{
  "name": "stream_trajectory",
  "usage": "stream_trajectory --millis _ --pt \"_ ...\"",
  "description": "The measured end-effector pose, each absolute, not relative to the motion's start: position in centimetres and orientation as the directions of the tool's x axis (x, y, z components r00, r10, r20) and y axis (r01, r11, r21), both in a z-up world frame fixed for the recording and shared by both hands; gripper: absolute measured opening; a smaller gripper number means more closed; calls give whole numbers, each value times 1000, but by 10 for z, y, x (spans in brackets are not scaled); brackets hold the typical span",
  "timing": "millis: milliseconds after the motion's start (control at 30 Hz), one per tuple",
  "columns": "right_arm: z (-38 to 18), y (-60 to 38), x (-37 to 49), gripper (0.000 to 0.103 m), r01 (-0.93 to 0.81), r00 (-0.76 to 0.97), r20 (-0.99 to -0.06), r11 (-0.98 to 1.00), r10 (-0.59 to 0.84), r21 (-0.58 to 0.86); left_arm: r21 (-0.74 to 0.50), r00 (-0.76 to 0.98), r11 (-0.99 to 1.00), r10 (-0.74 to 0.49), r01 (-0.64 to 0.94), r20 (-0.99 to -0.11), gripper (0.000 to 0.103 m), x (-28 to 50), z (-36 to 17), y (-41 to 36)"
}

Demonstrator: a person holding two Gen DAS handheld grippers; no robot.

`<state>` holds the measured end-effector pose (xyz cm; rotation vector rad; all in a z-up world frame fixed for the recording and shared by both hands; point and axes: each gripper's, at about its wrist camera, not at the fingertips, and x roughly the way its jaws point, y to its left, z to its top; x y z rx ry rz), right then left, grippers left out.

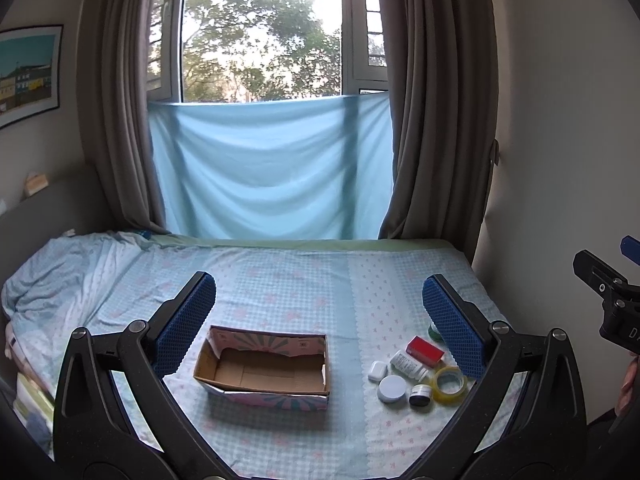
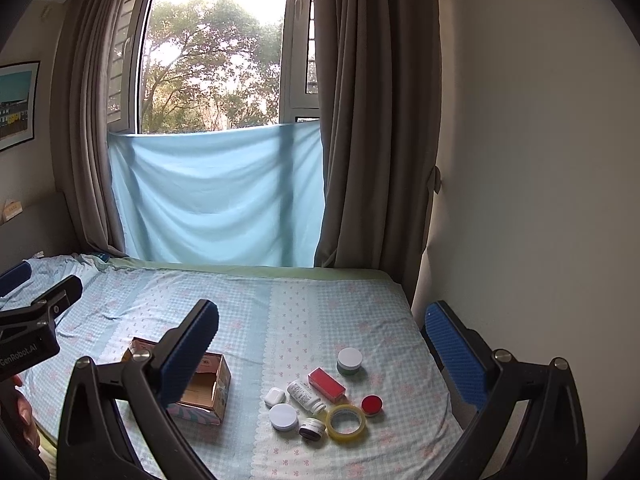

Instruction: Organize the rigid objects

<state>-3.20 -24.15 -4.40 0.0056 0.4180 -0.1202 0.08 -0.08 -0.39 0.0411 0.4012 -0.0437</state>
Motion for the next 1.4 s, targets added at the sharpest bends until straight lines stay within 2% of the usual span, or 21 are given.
stream_trajectory --millis 567,633,767,933,1100,1400 --pt "-45 -253 -32 103 122 898 -428 992 -99 25 29 887 997 -54 75 -459 103 9 -9 2" --pt "-45 -257 -29 103 125 894 -438 992 -98 32 60 887 995 -48 84 -459 103 13 -13 1" --pt "-52 -265 -17 103 149 877 -465 988 -119 28 74 853 989 -72 128 -517 103 29 -31 0" --pt "-73 -278 5 103 172 846 -518 985 -129 36 81 792 973 -126 217 -597 103 55 -77 -8" --pt "-103 -288 33 103 132 817 -570 991 -94 27 139 729 939 -145 315 -669 103 85 -139 -27" --pt "-175 -311 102 103 31 742 -671 999 -8 22 112 570 893 -178 436 -802 103 128 -255 -69"
